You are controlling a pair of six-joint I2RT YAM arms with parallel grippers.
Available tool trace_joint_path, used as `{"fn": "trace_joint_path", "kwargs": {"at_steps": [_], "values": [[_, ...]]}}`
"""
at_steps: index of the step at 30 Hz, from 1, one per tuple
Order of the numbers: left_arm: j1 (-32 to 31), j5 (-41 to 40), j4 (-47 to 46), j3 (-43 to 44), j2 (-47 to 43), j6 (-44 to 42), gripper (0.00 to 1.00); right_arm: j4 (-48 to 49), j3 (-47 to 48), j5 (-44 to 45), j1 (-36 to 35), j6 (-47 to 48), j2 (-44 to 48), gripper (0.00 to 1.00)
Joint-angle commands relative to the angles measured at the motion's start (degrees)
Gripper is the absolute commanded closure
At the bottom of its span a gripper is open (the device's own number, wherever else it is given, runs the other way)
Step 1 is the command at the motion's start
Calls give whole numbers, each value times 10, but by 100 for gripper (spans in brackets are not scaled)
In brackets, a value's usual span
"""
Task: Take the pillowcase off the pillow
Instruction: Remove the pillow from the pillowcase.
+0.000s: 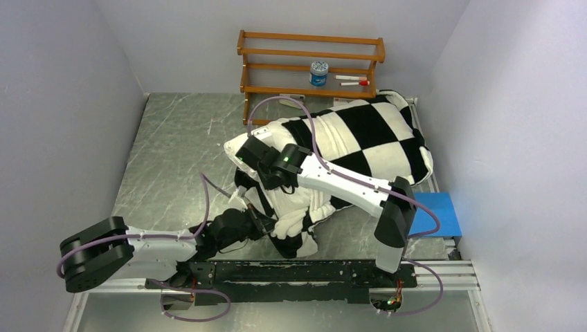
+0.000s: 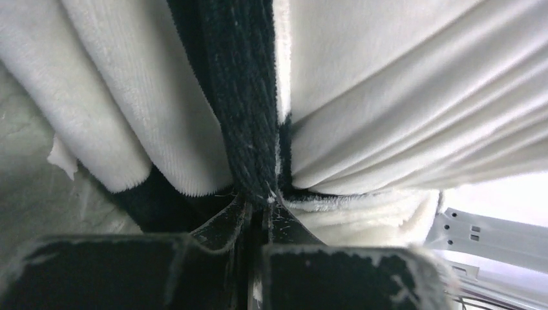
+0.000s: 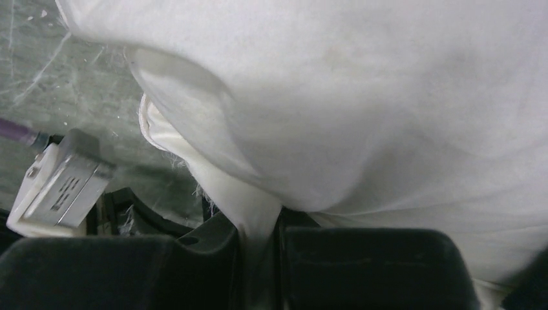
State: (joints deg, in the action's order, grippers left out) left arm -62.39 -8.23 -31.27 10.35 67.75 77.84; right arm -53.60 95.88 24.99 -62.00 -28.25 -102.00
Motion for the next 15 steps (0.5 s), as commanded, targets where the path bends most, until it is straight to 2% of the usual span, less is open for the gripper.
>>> {"fn": "trace_joint_path", "kwargs": {"at_steps": [1,6,10,15], "values": [[-73,148,141,-73,-5,-13,95,251,117,98,51,3,7,100],[-90,127,241,-39,-34,-57,95,249,138,78,65,-4,0,100],[-102,137,172,-55,-7,-50,95,254,143,58,76,-14,-6,100],[-142,118,167,-30,44,-57,95,246,185,32,88,-20,-44,100]]}}
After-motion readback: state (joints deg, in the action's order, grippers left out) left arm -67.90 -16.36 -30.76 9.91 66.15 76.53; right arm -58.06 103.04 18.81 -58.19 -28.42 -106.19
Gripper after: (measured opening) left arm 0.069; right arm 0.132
